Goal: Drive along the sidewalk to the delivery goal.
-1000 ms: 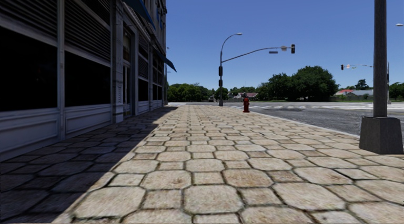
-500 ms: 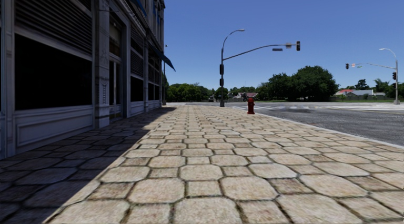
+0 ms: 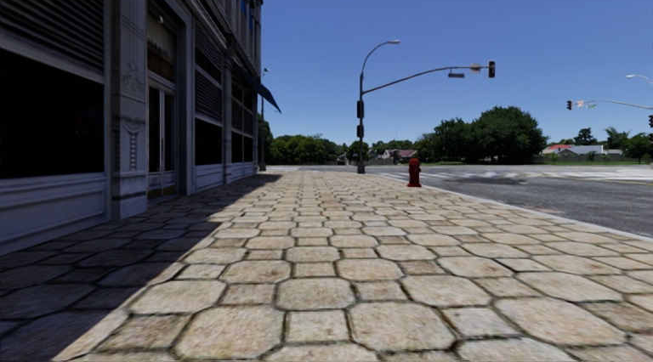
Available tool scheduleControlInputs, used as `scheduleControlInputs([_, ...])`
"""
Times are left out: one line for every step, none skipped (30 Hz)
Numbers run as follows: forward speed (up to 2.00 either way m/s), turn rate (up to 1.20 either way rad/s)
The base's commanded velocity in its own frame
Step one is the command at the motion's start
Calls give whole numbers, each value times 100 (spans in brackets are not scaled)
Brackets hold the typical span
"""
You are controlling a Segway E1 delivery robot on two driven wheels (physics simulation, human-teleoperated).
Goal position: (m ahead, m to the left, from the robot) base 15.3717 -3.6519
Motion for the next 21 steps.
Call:
scheduleControlInputs([200, 0])
scheduleControlInputs([200, 0])
scheduleControlInputs([200, 0])
scheduleControlInputs([200, 0])
scheduleControlInputs([200, 0])
scheduleControlInputs([200, 0])
scheduleControlInputs([200, 0])
scheduleControlInputs([200, 0])
scheduleControlInputs([200, 0])
scheduleControlInputs([200, 0])
scheduleControlInputs([200, 0])
scheduleControlInputs([200, 0])
scheduleControlInputs([200, 0])
scheduleControlInputs([200, 0])
scheduleControlInputs([200, 0])
scheduleControlInputs([200, 0])
scheduleControlInputs([200, 0])
scheduleControlInputs([200, 0])
scheduleControlInputs([200, 0])
scheduleControlInputs([200, 0])
scheduleControlInputs([200, 0])
